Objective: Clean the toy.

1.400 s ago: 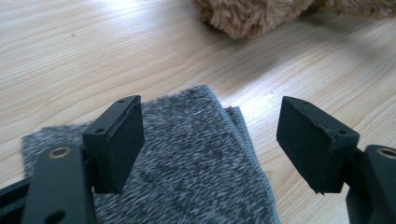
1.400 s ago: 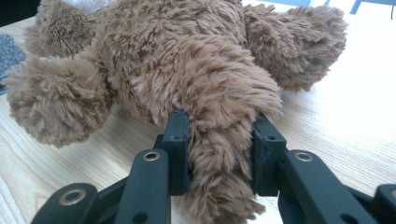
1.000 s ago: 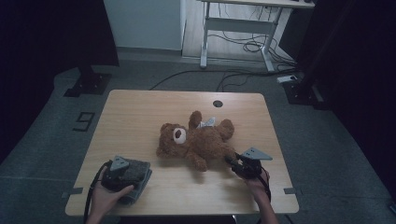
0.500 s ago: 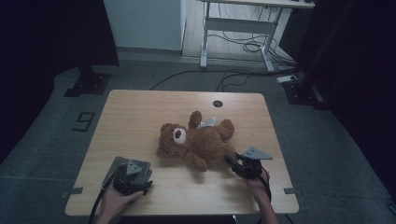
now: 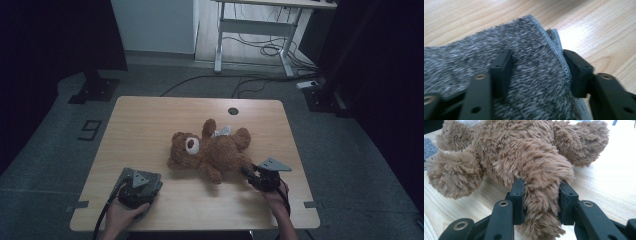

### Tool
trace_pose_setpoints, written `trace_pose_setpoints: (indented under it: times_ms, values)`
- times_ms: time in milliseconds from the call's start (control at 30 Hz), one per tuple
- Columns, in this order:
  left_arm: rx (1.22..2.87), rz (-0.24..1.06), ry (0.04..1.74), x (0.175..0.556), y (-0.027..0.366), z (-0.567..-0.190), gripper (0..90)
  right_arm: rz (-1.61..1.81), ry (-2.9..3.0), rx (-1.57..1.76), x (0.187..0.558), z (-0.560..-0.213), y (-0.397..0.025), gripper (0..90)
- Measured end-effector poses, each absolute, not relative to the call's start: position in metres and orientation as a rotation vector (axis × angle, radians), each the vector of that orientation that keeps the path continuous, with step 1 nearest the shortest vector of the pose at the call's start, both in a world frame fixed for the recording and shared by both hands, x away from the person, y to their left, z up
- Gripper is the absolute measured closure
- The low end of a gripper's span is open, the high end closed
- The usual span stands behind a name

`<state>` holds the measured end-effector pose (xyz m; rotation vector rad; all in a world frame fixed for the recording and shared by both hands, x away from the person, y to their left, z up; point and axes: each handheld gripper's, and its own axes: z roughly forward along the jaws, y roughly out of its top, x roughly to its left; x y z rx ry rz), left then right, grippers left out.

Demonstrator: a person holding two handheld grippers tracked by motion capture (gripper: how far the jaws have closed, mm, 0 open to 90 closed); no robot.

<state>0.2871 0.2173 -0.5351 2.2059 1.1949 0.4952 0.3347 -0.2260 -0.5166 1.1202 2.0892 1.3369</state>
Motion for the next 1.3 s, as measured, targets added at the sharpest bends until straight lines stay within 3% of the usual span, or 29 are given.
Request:
trace_pose_setpoints:
  times_ms: [67,167,367,933,1300]
  values:
    - [2.207,0.523,1.189,0.286,0.218,-0.535,57.6,1.336,2.089,1.120,0.335,-0.517,-0.226,63.9]
    - [2.220,0.576,1.177,0.285,0.217,-0.535,67.5,1.337,2.090,1.124,0.335,-0.517,-0.226,63.9]
    - [2.211,0.579,1.173,0.284,0.218,-0.534,77.1,1.338,2.092,1.126,0.335,-0.517,-0.226,63.8]
    - [1.940,0.515,0.994,0.274,0.207,-0.474,79.0,1.364,2.100,1.136,0.335,-0.517,-0.229,63.9]
    - [1.910,0.556,0.847,0.316,0.138,-0.429,79.0,1.383,2.112,1.142,0.336,-0.518,-0.231,63.9]
